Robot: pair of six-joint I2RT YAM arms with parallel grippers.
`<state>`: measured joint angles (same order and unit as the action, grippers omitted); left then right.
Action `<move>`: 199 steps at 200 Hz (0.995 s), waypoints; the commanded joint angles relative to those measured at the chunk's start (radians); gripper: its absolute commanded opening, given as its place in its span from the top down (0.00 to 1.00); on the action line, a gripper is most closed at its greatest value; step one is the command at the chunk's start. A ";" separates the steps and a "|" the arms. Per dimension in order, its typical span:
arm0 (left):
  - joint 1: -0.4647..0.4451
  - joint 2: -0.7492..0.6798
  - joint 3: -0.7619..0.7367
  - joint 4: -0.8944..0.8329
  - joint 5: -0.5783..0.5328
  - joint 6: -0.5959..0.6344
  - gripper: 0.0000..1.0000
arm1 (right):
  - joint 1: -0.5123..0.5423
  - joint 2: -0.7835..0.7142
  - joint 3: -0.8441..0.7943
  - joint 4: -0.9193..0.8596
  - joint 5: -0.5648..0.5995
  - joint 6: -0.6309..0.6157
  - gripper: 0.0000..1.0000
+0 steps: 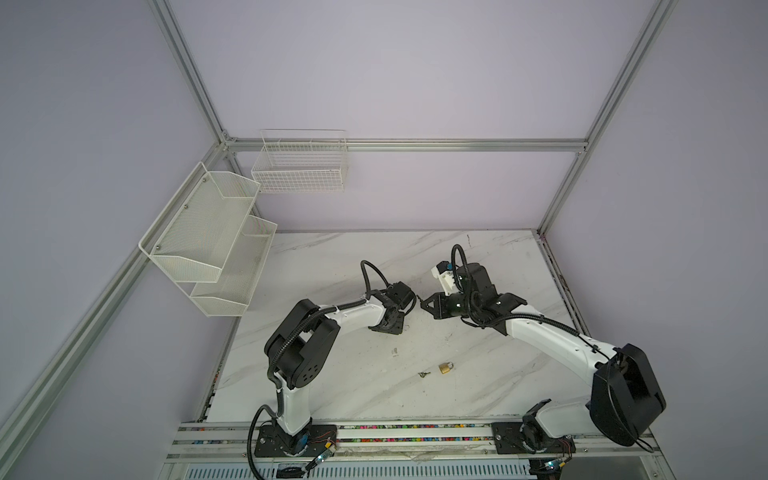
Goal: Unlock with the key
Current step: 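Close the left gripper around the blue padlock body, then lift the blue padlock with the left gripper toward the key in the right gripper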
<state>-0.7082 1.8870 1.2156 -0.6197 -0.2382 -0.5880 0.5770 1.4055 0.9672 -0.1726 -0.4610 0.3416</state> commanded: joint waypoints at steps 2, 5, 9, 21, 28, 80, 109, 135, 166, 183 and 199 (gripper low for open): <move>0.001 0.009 0.016 -0.058 0.001 -0.020 0.61 | -0.003 -0.014 0.011 -0.023 0.015 -0.024 1.00; 0.001 0.008 0.016 -0.058 -0.001 -0.022 0.62 | -0.003 -0.014 0.012 -0.022 0.014 -0.023 1.00; 0.002 0.010 0.017 -0.058 0.001 -0.023 0.63 | -0.003 -0.014 0.013 -0.024 0.016 -0.024 1.00; 0.003 0.011 0.027 -0.060 0.011 -0.031 0.66 | -0.003 -0.017 0.016 -0.029 0.020 -0.024 1.00; 0.003 0.010 0.032 -0.060 0.017 -0.038 0.68 | -0.003 -0.021 0.020 -0.034 0.022 -0.024 1.00; 0.030 -0.092 0.050 -0.057 0.097 -0.197 0.78 | -0.003 -0.027 0.082 -0.159 0.102 -0.060 1.00; 0.056 -0.215 0.009 0.021 0.148 -0.350 0.88 | 0.015 -0.015 0.113 -0.201 0.113 -0.051 1.00; 0.071 -0.332 -0.069 0.160 0.159 -0.517 1.00 | 0.077 0.005 0.138 -0.214 0.154 -0.028 1.00; 0.083 -0.423 -0.138 0.331 0.159 -0.707 1.00 | 0.147 0.038 0.167 -0.208 0.200 0.024 1.00; 0.084 -0.451 -0.141 0.336 0.129 -0.770 1.00 | 0.176 0.047 0.170 -0.174 0.212 0.087 1.00; 0.084 -0.464 -0.155 0.344 0.095 -0.810 1.00 | 0.194 0.048 0.157 -0.116 0.212 0.145 1.00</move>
<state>-0.6285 1.4601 1.1095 -0.3737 -0.0948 -1.2545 0.7452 1.4464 1.1172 -0.3466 -0.2840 0.3836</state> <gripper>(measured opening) 0.359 0.085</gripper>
